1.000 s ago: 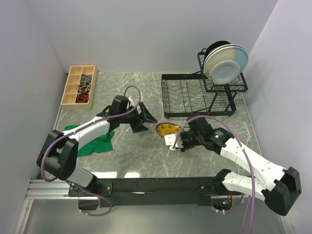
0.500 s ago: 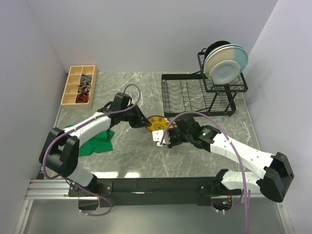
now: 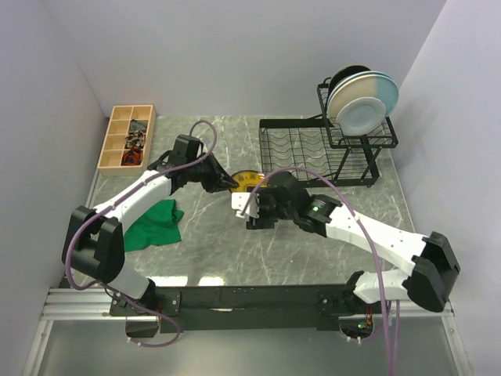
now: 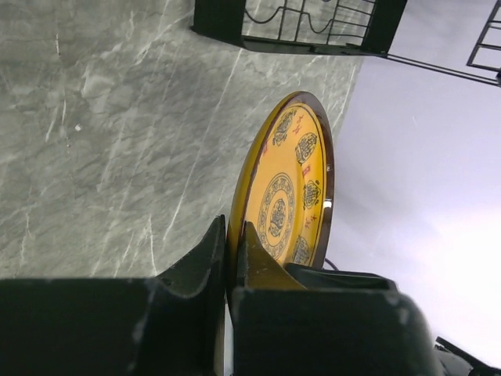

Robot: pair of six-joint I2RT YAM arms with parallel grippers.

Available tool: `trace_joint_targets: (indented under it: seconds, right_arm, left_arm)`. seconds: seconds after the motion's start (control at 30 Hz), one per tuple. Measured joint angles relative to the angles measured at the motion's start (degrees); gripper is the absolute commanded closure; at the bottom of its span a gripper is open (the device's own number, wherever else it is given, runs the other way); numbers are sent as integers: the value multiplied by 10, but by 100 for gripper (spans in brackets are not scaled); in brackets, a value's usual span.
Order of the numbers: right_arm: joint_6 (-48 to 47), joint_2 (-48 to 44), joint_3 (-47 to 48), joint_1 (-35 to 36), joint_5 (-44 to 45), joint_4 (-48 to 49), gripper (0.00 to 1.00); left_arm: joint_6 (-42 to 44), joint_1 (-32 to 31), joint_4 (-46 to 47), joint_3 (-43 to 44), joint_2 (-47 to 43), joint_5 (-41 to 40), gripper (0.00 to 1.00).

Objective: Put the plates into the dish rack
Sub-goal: Pass the plate from the left arm to the right, then insert the plate into the dish rack

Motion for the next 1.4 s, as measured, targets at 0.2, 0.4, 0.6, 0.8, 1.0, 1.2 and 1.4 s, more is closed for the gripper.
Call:
trace_joint_targets:
  seconds: [0.2, 0.4, 0.6, 0.8, 1.0, 1.2, 1.4]
  right_arm:
    - [16, 42, 38, 7, 37, 1, 64]
    - [-17, 41, 39, 15, 59, 5, 100]
    - [12, 41, 45, 16, 50, -19, 100]
    - [53, 6, 62, 7, 7, -69, 100]
    - [172, -57, 147, -87, -52, -103, 100]
    - [386, -127, 180, -155, 46, -34, 100]
    - [605, -184, 209, -171, 135, -35, 100]
  left_arm:
    - [3, 1, -37, 20, 0, -4, 99]
    - [-19, 10, -88, 27, 7, -21, 72]
    - [0, 13, -62, 32, -3, -30, 24]
    - [32, 50, -17, 33, -87, -67, 8]
    - [101, 77, 41, 23, -208, -161, 1]
    - [147, 78, 99, -38, -298, -225, 1]
    - [157, 81, 103, -74, -296, -238, 1]
